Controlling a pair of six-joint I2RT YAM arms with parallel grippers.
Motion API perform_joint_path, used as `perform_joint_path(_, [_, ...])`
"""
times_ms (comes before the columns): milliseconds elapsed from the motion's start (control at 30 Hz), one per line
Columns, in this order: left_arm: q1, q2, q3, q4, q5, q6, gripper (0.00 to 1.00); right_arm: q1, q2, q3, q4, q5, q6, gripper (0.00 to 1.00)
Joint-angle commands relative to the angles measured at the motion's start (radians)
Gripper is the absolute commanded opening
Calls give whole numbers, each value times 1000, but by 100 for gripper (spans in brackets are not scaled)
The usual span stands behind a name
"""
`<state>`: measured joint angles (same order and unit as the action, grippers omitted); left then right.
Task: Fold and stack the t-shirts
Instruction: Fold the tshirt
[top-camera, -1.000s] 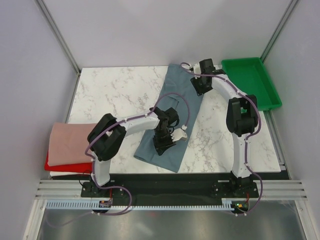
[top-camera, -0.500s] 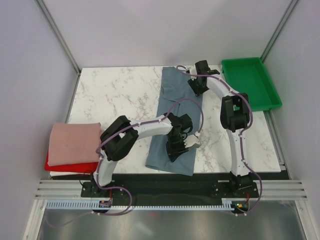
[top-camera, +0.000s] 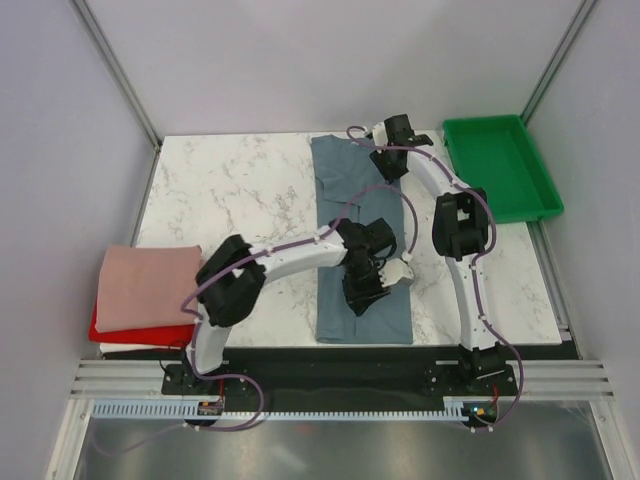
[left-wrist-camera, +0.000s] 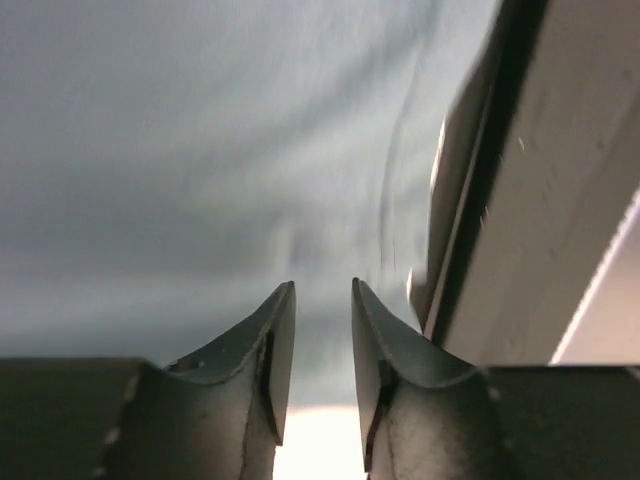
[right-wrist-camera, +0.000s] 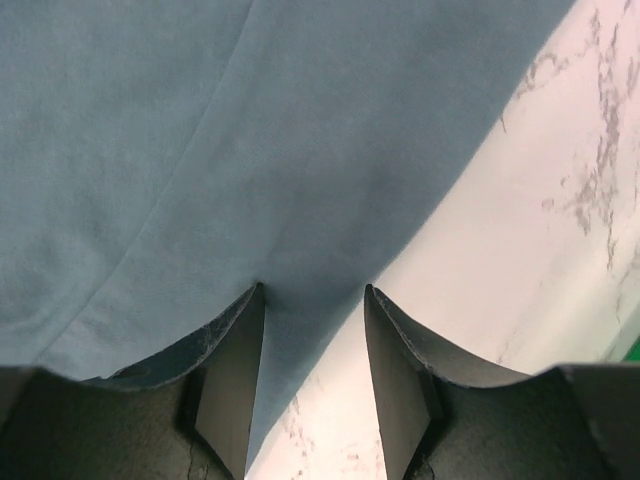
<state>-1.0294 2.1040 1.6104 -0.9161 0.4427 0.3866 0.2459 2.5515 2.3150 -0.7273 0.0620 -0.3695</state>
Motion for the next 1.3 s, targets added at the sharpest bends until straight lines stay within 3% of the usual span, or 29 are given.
perform_joint_path(0, [92,-301,-3,-20,-58,-34,38,-10,-129,-28,35,30,32,53])
perform_joint_path(133, [315,-420,96,35,-154,-77,59,-13,-317,-149,57,1,58,54])
perform_joint_path(267, [494,-340,209,114,-116,-161,60,-8,-399,-213,55,-59,72,55])
perform_joint_path(433, [661,-110,394,135,246,-369,56,13,-427,-278,23,-155,73,55])
perform_joint_path(500, [684,-56,402,186,310,-481,52,18,-416,-292,20,-159,72,54])
perform_joint_path(567, [690,3,407,229,269,-512,49,32,-396,-293,16,-149,66,54])
perform_joint_path(733, [713,181,520,223,202,-513,47,64,-366,-310,16,-133,29,53])
perform_joint_path(867, [729,260,569,227,229,-511,47,70,-344,-316,14,-129,17,53])
perform_joint_path(1267, [738,401,634,261,268,-522,40,73,-307,-332,16,-80,-14,52])
